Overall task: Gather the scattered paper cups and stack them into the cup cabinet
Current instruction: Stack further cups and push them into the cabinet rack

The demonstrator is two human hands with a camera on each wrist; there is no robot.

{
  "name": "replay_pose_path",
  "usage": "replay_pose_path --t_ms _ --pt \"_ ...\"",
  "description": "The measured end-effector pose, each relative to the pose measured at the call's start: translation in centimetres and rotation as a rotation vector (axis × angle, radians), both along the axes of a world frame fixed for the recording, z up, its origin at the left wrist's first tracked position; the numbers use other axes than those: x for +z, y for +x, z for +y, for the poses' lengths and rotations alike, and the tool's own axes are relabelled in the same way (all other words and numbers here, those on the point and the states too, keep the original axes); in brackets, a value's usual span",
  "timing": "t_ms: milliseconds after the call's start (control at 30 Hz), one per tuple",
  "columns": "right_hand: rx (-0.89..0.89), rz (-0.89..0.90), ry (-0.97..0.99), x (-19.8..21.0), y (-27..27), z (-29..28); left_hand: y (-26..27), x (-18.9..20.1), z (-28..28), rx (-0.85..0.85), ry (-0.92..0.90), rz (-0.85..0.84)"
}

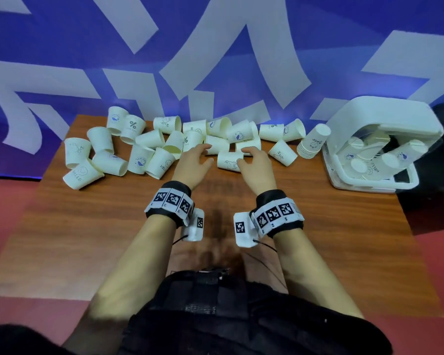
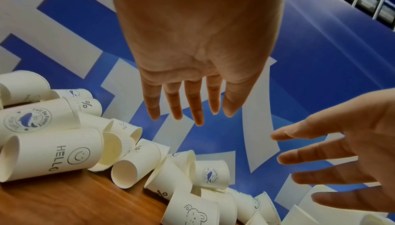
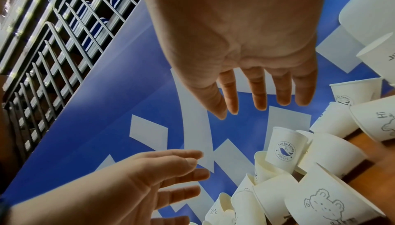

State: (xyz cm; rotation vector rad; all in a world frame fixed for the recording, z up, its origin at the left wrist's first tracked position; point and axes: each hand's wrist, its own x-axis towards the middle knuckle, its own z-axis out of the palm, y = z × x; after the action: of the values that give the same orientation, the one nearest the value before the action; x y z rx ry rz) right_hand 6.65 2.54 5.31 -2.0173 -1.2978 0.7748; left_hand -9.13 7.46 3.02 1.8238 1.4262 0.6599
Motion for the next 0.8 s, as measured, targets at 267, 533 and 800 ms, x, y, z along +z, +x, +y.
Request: replay_pose_path --t_ms 267,533,800 --pt "-0.085 0.038 -0.093 -2.8 1.8 3.8 0.7 -2.3 4.6 -0.007 -0.022 0.032" --pt "-0.031 -0.011 -0.21 -6.3 1.6 7.9 1.1 -5.9 9.1 -0.043 -0.019 0.115" --pt "0.023 -0.112 -0.226 -10.2 1.3 10.7 2.9 -8.8 13.8 -0.17 -0.044 0.209"
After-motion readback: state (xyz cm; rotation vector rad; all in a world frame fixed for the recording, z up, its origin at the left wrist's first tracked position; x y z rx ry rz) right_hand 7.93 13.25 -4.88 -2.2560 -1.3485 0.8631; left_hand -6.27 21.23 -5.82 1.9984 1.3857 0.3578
